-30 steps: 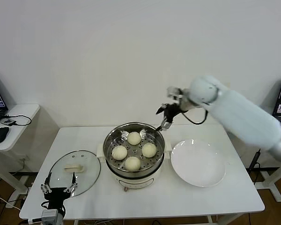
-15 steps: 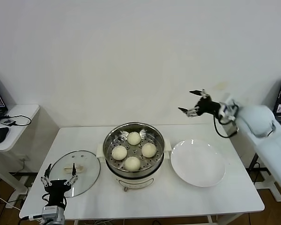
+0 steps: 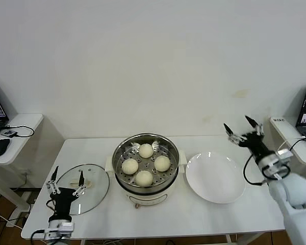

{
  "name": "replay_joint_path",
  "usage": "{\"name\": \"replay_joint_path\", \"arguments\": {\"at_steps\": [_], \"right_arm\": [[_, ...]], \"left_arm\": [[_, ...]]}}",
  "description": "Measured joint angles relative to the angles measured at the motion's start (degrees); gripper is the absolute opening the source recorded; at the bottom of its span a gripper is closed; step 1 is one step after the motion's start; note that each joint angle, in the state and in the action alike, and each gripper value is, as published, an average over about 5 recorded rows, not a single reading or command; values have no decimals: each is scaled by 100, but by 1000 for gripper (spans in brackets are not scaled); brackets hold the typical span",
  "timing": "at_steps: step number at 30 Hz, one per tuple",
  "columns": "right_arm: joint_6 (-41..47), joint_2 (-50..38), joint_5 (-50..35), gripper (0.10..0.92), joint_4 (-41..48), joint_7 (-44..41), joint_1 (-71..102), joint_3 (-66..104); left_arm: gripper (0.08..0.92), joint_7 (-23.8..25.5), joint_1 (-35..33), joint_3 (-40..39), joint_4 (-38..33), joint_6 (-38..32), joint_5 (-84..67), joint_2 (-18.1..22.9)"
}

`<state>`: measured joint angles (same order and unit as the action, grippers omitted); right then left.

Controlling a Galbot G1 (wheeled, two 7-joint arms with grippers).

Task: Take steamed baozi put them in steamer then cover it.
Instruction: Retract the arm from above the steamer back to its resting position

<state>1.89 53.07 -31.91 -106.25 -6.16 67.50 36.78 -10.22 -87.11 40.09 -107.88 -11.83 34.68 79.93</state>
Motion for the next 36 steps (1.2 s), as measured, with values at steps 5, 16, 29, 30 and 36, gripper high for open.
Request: {"name": "replay_joint_path", "arguments": {"at_steps": [5, 16, 29, 30, 36], "right_arm": [[-169, 287, -109, 823, -84, 228, 449, 354], [-337, 619, -222, 823, -181, 464, 969, 740], [-428, 775, -276, 823, -276, 510, 1282, 986], [-433, 781, -278, 823, -276, 512, 1298, 1000], [-446, 829, -292, 823, -274, 532, 1365, 1076]], "left_arm": [[823, -224, -60, -71, 240, -179, 1523, -203], [823, -762, -176, -172, 738, 114, 3917, -648], [823, -640, 196, -250, 1322, 871, 4487, -883], [823, -592, 235, -257, 1353, 922, 4483, -894], [823, -294, 454, -328, 1525, 1214, 4394, -905]]}}
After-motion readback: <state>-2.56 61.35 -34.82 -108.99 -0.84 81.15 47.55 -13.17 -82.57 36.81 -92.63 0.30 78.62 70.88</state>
